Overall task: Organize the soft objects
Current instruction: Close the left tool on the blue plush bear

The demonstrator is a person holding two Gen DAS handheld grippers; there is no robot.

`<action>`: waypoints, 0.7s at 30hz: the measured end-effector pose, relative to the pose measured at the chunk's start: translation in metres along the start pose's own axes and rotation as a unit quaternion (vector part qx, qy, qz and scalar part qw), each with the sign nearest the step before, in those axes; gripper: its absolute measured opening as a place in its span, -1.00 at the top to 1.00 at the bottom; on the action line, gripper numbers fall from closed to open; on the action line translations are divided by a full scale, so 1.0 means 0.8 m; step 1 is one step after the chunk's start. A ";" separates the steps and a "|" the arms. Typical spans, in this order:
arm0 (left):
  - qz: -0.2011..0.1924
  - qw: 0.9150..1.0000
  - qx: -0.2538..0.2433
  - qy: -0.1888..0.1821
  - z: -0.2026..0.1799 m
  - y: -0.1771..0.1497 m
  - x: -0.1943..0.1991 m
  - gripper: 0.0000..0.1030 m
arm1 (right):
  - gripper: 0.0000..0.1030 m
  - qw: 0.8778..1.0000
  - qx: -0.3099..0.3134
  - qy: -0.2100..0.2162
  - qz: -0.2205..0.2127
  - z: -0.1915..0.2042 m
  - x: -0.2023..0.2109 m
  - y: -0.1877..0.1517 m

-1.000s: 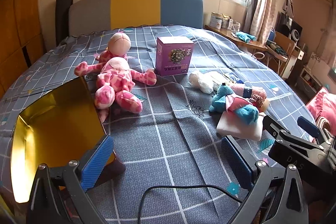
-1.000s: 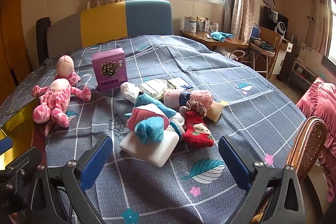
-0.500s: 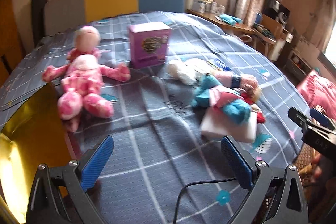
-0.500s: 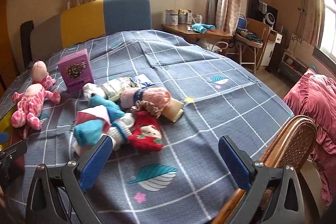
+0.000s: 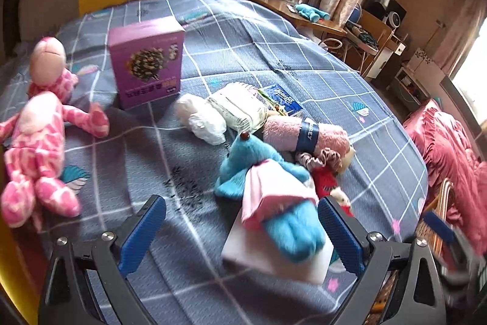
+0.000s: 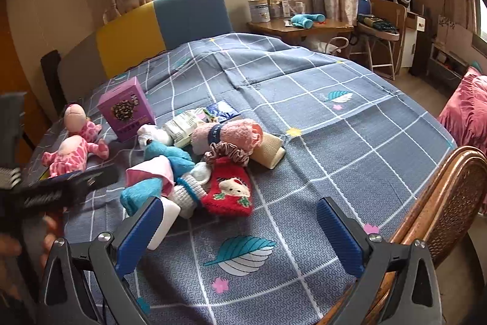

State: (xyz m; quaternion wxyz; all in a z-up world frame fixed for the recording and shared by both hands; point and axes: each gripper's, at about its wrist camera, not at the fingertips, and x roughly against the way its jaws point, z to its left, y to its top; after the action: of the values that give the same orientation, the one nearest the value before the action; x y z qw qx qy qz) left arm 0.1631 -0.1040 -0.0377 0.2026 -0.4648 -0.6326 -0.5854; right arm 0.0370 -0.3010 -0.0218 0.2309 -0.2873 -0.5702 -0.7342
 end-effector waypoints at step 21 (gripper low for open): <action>0.077 0.993 0.075 -0.058 0.020 0.024 -0.096 0.05 | -0.95 0.999 -0.011 0.035 0.018 -0.002 -0.007 -0.001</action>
State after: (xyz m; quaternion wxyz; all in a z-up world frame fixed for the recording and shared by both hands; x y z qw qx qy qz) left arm 0.2209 -0.1186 -0.0919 0.2445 -0.5287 -0.6478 -0.4910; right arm 0.0403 -0.3022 -0.0261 0.2607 -0.2740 -0.5486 -0.7456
